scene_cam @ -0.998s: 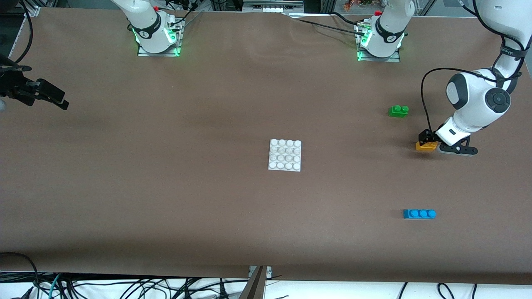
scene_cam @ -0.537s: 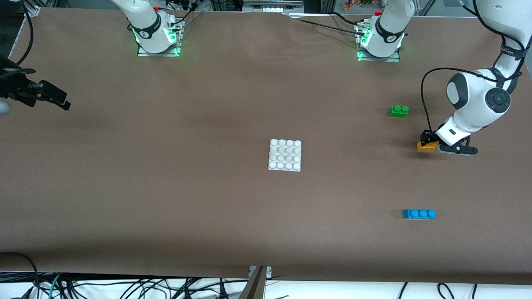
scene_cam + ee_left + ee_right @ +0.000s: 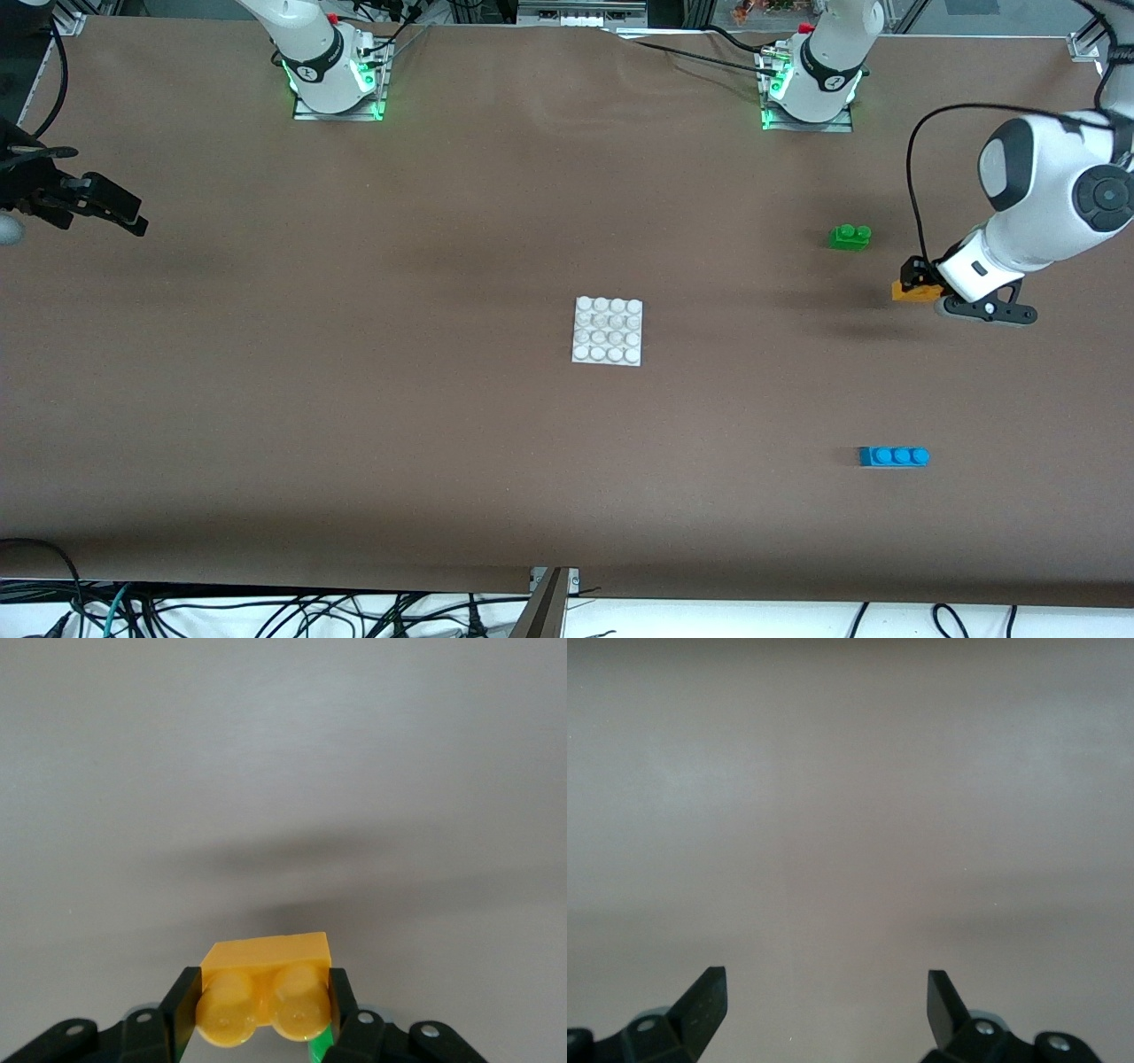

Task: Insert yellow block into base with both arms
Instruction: 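Carry the yellow block with the left gripper above the white plate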

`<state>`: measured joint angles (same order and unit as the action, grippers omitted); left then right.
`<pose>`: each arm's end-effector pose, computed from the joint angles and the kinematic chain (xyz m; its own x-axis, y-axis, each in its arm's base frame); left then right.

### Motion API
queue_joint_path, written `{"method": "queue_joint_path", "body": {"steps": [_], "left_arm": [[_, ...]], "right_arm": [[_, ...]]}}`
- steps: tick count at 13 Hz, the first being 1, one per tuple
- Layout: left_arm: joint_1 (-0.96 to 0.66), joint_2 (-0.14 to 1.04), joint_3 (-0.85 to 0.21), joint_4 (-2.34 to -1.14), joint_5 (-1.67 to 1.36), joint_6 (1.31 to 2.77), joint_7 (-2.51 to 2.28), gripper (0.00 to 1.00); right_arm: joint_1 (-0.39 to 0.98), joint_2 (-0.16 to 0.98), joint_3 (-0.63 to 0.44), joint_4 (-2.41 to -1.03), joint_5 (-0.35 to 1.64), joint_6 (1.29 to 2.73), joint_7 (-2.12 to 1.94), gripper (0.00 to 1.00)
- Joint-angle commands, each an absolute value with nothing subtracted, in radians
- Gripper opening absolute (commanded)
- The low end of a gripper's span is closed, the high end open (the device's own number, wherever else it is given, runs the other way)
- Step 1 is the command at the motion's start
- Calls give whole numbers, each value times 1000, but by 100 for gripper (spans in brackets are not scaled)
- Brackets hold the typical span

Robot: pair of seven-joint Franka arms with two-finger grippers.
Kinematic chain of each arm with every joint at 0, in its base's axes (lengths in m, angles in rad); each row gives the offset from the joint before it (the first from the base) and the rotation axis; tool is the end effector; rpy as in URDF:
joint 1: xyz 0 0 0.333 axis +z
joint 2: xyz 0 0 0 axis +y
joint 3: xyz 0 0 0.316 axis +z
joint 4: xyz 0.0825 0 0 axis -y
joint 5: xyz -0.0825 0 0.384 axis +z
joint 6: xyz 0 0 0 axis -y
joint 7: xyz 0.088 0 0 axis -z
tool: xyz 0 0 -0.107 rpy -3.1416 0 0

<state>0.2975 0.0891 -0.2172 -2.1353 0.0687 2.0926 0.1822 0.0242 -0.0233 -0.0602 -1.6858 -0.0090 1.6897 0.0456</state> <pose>0.5364 0.0474 0.3559 0.9813 -0.1379 -0.1339 -0.1407 -0.9900 -0.0114 0.5555 -0.0212 0.5932 0.9964 -0.0805 0.0275 -0.0807 -0.9967 0.0063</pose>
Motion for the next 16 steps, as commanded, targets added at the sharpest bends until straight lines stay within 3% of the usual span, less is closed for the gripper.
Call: {"method": "queue_joint_path", "body": {"steps": [1, 4, 8, 12, 16], "left_arm": [[304, 75, -320, -2004, -26, 1898, 138, 50], [304, 77, -498, -1913, -31, 1824, -27, 50], [288, 138, -739, -1882, -19, 1883, -415, 50], [177, 306, -746, -1870, 15, 2061, -472, 50], [82, 467, -733, -1801, 28, 2118, -543, 49]], "right_arm": [[17, -31, -51, -1690, -23, 1701, 35, 100], [17, -31, -51, -1690, -23, 1701, 35, 100], [18, -29, -51, -1690, -23, 1700, 37, 100], [17, -29, -51, -1690, -23, 1700, 37, 100], [17, -29, -51, -1690, -23, 1700, 37, 100]]}}
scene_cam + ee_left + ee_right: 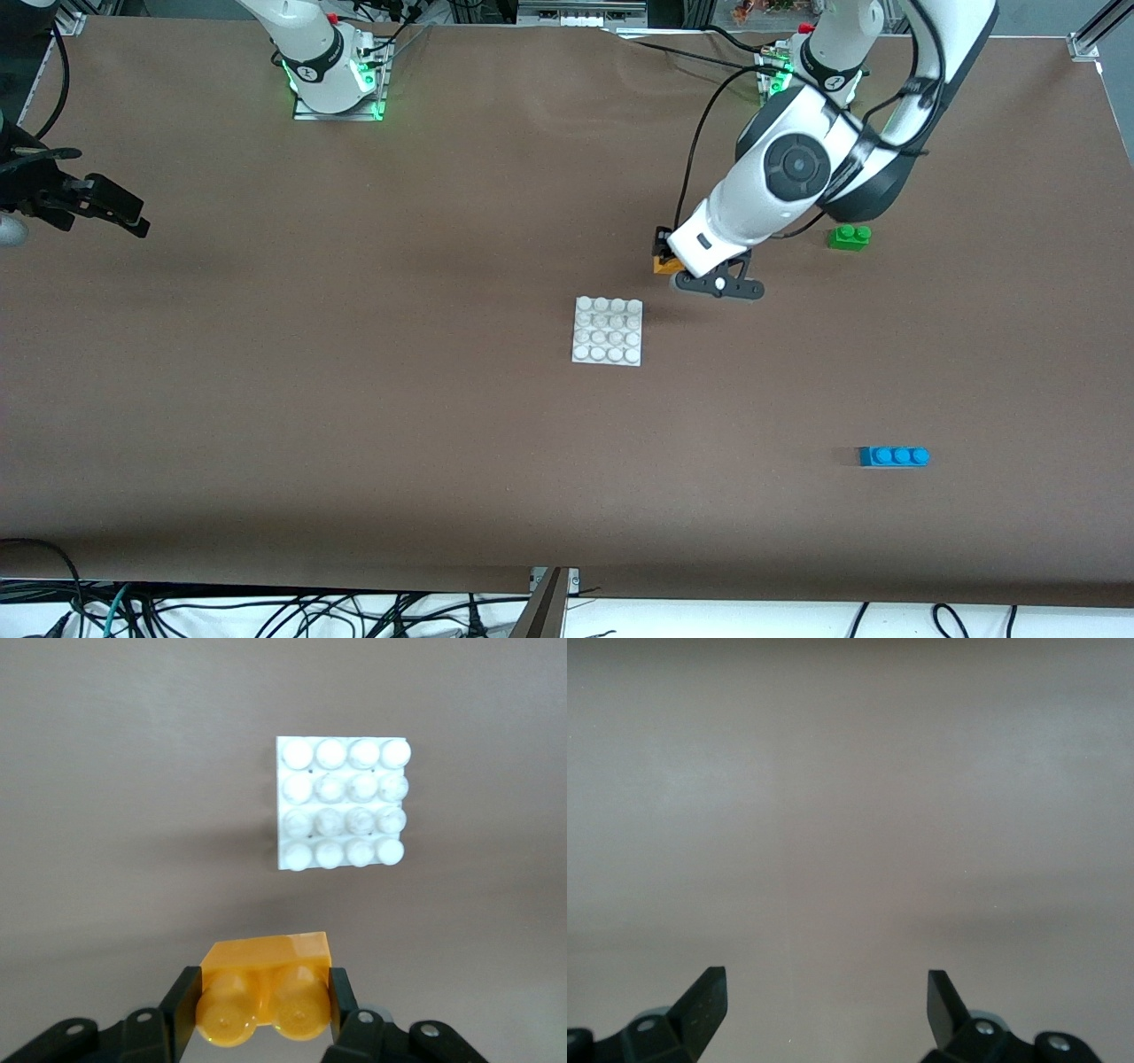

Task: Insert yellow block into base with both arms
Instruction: 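Carry the yellow block with the left gripper above the white plate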

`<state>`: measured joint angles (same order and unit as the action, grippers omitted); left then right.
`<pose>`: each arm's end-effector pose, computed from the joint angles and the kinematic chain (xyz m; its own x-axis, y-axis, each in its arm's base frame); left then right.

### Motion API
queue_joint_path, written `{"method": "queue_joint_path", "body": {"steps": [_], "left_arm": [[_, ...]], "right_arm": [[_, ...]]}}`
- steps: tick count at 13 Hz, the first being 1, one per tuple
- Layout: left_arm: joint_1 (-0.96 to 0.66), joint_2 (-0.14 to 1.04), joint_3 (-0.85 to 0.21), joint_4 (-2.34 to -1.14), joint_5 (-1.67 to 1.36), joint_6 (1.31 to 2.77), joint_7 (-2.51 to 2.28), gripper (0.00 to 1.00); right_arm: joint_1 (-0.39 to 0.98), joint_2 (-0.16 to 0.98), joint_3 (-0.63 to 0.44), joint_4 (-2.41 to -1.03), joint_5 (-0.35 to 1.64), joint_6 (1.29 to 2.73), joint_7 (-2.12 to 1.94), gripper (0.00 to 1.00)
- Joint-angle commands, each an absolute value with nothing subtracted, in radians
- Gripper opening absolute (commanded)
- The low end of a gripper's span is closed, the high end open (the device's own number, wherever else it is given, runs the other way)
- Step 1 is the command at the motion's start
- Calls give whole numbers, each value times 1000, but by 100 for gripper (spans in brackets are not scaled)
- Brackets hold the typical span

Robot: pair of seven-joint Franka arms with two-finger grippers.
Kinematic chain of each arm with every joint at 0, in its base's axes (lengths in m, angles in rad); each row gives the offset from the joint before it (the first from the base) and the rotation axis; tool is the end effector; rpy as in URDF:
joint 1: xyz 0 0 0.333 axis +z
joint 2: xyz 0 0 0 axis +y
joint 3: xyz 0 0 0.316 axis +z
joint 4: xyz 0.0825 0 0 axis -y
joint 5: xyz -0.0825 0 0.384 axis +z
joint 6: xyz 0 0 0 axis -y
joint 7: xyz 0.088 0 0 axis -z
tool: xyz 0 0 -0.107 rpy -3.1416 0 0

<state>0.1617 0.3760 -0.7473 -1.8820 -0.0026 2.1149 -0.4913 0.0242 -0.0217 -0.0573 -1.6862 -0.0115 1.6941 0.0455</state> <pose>0.5268 -0.3161 0.3555 0.9839 -0.0785 -0.1608 -0.0455 -0.9789 0.1994 0.5564 -0.0198 0.5926 0.9966 -0.0771 0.0300 -0.0774 -0.9970 0.0089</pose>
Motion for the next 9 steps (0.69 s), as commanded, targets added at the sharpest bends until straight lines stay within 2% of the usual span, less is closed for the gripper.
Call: {"method": "queue_joint_path", "body": {"steps": [1, 3, 6, 9], "left_arm": [[5, 500, -671, -1777, 84, 2138, -607, 48], [-131, 573, -609, -1688, 195, 2148, -714, 48], [-190, 684, -588, -1559, 280, 2149, -739, 48], [-207, 724, -581, -1548, 356, 2176, -739, 49]], "right_arm": [[17, -29, -51, -1690, -23, 1698, 37, 100], [17, -29, -51, -1690, -23, 1697, 37, 100], [17, -29, -51, -1690, -23, 1695, 35, 100], [17, -29, -51, -1690, -23, 1695, 35, 100]]}}
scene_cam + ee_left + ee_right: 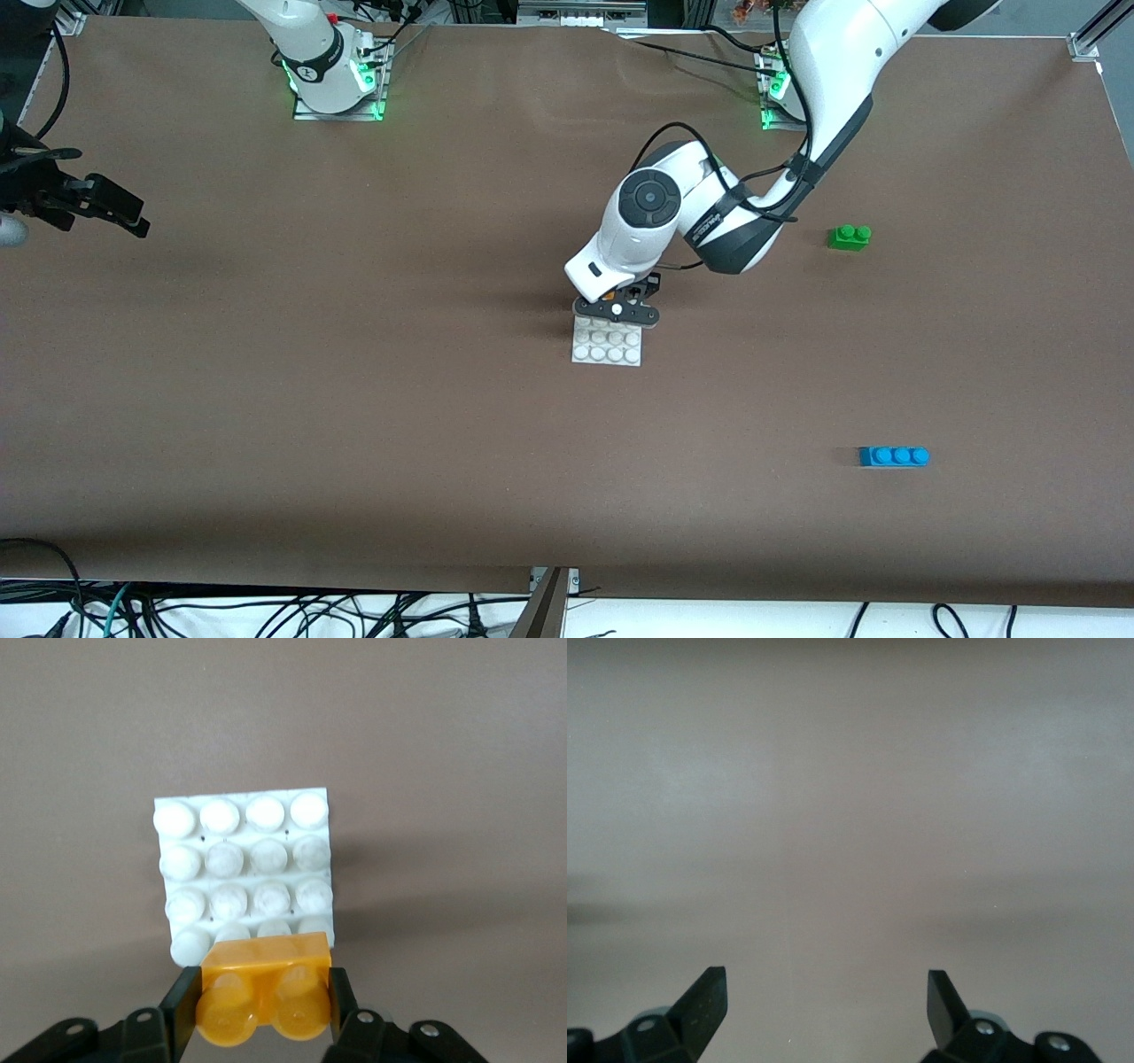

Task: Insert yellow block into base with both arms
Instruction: 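Carry the yellow block with the left gripper above the white plate, then lower the yellow block onto the plate studs and press down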

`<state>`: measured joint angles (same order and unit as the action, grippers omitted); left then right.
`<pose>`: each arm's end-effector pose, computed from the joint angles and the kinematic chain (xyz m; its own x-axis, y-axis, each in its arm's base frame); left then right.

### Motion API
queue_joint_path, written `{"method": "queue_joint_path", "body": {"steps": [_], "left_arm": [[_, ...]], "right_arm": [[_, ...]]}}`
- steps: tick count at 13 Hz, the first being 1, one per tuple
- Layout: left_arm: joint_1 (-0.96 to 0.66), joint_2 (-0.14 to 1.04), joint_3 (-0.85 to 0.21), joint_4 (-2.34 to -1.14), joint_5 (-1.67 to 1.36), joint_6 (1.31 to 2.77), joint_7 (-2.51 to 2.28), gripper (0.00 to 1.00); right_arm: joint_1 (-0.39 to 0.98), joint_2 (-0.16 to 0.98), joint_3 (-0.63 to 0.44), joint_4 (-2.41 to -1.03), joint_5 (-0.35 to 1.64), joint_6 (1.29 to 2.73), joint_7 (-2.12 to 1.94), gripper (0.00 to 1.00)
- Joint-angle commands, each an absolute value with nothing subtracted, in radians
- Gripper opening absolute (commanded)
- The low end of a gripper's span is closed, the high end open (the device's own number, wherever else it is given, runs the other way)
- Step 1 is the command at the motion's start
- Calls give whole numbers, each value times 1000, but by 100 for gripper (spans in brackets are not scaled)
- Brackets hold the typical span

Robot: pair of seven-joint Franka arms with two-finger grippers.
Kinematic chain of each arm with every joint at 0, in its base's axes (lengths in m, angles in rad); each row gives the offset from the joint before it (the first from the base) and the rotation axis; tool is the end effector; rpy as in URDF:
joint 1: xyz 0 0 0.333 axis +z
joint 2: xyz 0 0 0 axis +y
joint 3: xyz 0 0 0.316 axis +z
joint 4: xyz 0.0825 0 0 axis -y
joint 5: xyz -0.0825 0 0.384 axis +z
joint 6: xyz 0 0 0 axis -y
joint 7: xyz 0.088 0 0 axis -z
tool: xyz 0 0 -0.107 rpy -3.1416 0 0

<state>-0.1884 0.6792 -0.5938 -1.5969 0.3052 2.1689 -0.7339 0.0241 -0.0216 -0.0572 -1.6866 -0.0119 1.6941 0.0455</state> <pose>0.5390 -0.4349 0.2870 0.9920 -0.1145 -0.0536 -0.1091 -0.9896 0.0938 0.5564 -0.0199 0.5923 0.9966 -0.0771 0.0295 -0.0774 -0.9970 0.0093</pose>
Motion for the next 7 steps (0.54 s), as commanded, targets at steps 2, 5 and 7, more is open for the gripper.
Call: {"method": "queue_joint_path", "body": {"steps": [2, 5, 7], "left_arm": [[-207, 726, -566, -1558, 425, 2236, -742, 49], [-242, 742, -548, -1566, 437, 2235, -824, 49], [-253, 744, -543, -1571, 439, 2230, -841, 49]], "right_arm": [[17, -29, -51, -1690, -21, 1695, 35, 100], [17, -29, -51, -1689, -21, 1694, 35, 100], [18, -29, -51, -1690, -21, 1694, 35, 100]]}}
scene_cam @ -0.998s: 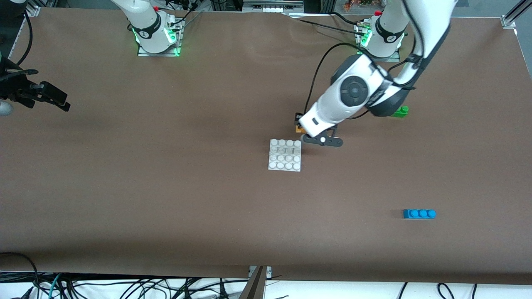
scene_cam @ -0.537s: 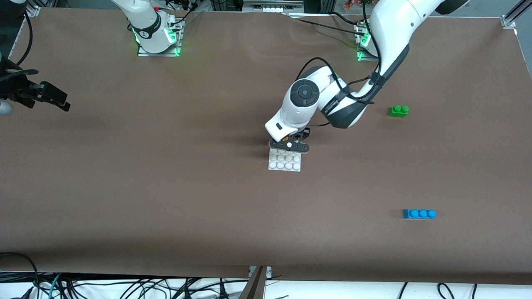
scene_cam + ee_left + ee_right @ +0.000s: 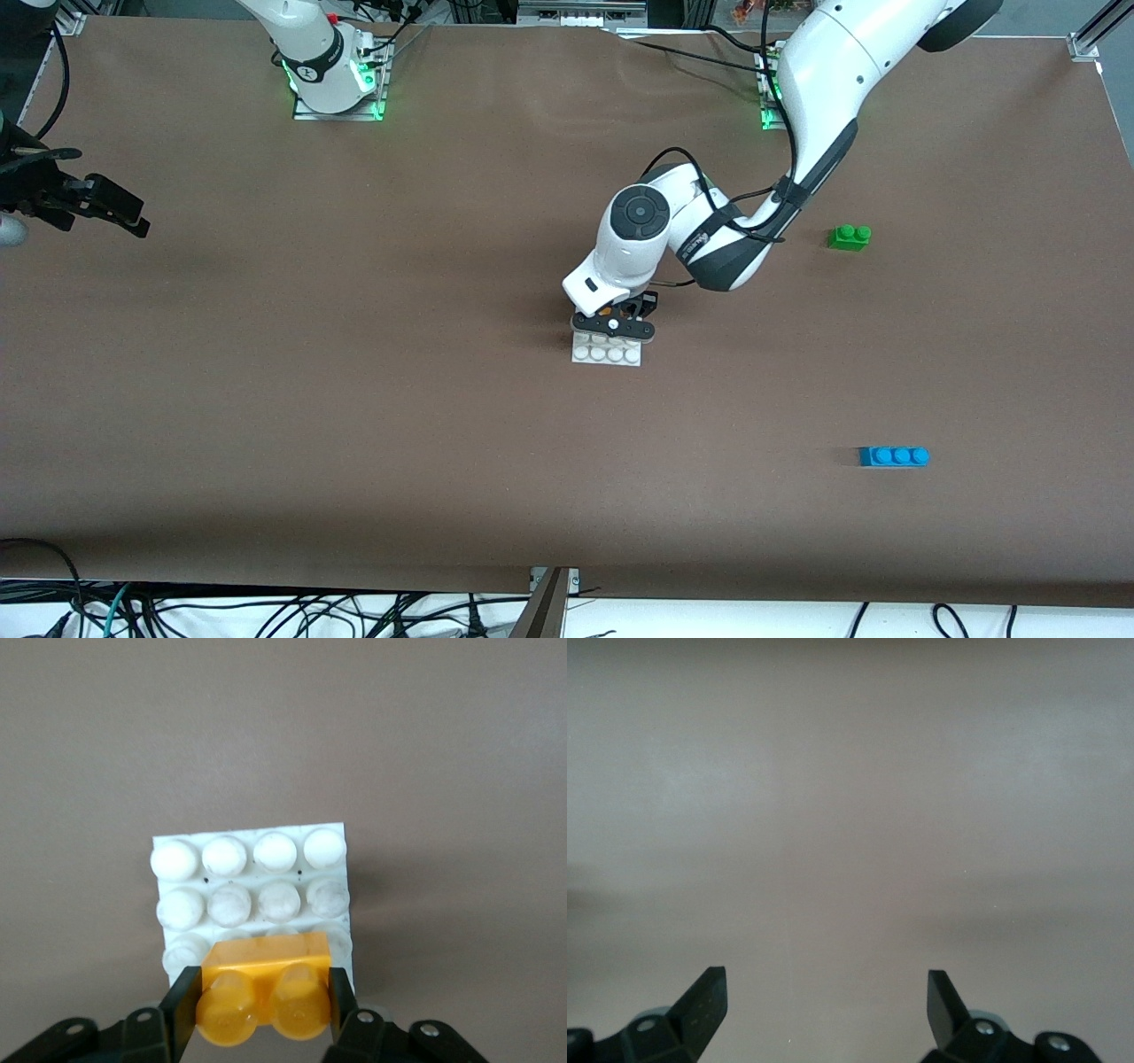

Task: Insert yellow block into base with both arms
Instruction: 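Lower the yellow block onto the plate studs and press down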

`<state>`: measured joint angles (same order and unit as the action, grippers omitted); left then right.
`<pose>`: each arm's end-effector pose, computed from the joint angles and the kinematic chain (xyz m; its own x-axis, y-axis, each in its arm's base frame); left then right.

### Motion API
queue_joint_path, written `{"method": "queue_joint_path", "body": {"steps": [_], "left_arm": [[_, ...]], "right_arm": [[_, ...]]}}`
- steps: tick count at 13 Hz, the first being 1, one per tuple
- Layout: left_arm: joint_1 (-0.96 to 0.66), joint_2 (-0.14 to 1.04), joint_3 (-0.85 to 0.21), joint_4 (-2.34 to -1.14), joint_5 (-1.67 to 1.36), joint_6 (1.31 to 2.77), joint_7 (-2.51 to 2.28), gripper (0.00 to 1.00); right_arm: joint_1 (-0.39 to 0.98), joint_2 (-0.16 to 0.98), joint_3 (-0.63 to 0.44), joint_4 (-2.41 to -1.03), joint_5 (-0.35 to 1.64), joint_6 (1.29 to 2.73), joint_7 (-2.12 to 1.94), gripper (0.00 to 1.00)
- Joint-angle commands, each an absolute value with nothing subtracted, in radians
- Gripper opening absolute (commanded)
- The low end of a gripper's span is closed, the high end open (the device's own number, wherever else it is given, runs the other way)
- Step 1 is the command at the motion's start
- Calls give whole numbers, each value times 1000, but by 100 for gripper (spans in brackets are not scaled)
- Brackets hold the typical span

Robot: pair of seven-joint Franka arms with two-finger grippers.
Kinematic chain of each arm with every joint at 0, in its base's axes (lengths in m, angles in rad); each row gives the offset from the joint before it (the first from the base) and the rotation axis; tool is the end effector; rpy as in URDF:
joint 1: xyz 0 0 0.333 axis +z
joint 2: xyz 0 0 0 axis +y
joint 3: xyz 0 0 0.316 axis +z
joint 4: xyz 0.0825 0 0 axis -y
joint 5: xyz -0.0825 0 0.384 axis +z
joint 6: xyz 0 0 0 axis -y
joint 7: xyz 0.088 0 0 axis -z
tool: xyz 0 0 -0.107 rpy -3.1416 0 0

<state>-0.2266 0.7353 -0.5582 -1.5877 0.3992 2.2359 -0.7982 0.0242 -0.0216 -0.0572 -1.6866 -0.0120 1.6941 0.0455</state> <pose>0.5411 -0.4422 0.2546 0.9944 -0.1054 -0.0001 -0.1052 -0.9926 0.0614 0.5564 -0.0198 0.5923 0.9966 -0.0770 0.0295 -0.0773 -0.9970 0.0094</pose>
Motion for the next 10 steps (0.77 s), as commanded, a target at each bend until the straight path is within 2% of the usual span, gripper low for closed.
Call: {"method": "queue_joint_path", "body": {"steps": [1, 10], "left_arm": [[-255, 744, -542, -1581, 442, 2232, -842, 49], [-256, 753, -538, -1595, 488, 2233, -842, 48]], "right_arm": [[17, -29, -51, -1690, -21, 1692, 35, 100], [17, -29, -51, -1689, -21, 1692, 37, 100]]}}
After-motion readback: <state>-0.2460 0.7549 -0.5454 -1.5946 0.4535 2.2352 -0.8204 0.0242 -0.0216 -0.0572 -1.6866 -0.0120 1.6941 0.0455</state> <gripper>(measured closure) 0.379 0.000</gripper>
